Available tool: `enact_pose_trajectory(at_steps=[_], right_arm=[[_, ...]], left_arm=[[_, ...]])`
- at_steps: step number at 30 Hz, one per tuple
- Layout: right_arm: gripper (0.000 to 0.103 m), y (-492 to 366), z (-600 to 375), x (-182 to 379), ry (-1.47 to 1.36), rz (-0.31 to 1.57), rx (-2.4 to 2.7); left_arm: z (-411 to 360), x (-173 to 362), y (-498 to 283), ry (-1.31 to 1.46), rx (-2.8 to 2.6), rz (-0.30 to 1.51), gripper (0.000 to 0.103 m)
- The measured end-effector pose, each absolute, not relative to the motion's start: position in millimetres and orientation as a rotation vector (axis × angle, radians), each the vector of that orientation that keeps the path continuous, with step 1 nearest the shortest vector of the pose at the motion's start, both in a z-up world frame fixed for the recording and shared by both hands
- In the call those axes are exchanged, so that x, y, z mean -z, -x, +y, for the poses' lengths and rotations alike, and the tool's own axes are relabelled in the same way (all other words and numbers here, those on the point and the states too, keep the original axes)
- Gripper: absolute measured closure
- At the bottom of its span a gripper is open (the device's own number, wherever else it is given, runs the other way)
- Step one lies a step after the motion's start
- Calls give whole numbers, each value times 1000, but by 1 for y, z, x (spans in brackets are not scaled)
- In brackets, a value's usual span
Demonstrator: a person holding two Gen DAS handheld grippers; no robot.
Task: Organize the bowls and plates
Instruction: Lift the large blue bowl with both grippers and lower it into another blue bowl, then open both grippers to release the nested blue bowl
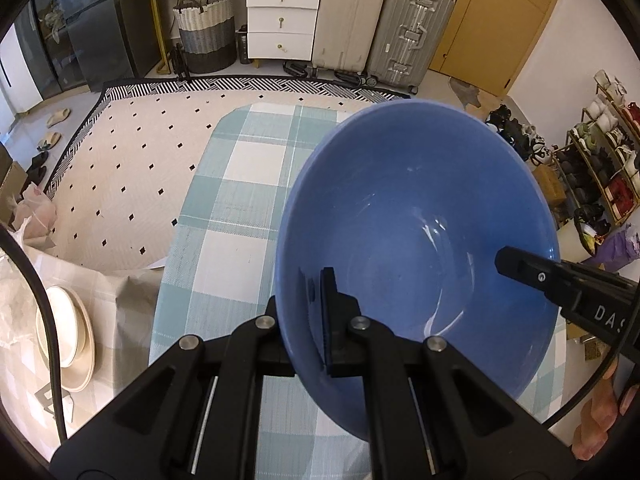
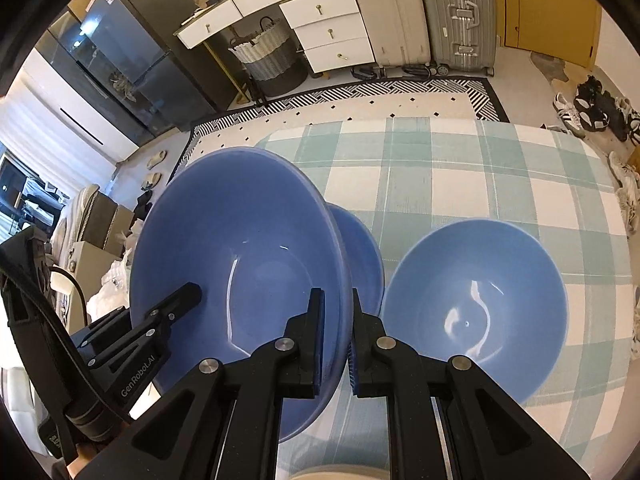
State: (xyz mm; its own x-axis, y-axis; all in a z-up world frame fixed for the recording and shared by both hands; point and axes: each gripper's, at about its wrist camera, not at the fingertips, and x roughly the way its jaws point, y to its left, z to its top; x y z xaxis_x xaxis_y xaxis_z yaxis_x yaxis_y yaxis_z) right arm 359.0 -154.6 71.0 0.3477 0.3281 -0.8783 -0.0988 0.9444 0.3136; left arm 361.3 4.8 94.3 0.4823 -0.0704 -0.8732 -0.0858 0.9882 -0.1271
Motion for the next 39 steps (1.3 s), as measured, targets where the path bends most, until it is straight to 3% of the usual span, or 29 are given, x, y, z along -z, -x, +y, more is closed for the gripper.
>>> enact_pose_trajectory(at_steps=[20, 32, 33, 35, 36, 37, 39], right_arm=[[93, -387, -144, -12, -177, 1269, -251], [89, -388, -147, -11, -193, 1285, -265], [88, -388, -148, -13, -197, 1280, -263], [56, -386, -151, -21, -164, 1252, -214], [48, -385, -153, -25, -153, 1235, -203], [42, -383, -156, -30, -150, 1214, -200], [42, -382, -160, -35, -162, 1206, -203]], left_arm=[[39, 4, -396, 204, -7, 1159, 99], [44, 2, -391, 222, -3, 1160, 96], [43, 2, -390, 221, -6, 1162, 90], [43, -3, -387, 225, -10, 1148, 80], [45, -4, -386, 236, -17, 1145, 76], [46, -5, -384, 250, -19, 1143, 74], [48, -7, -382, 260, -20, 1149, 66]])
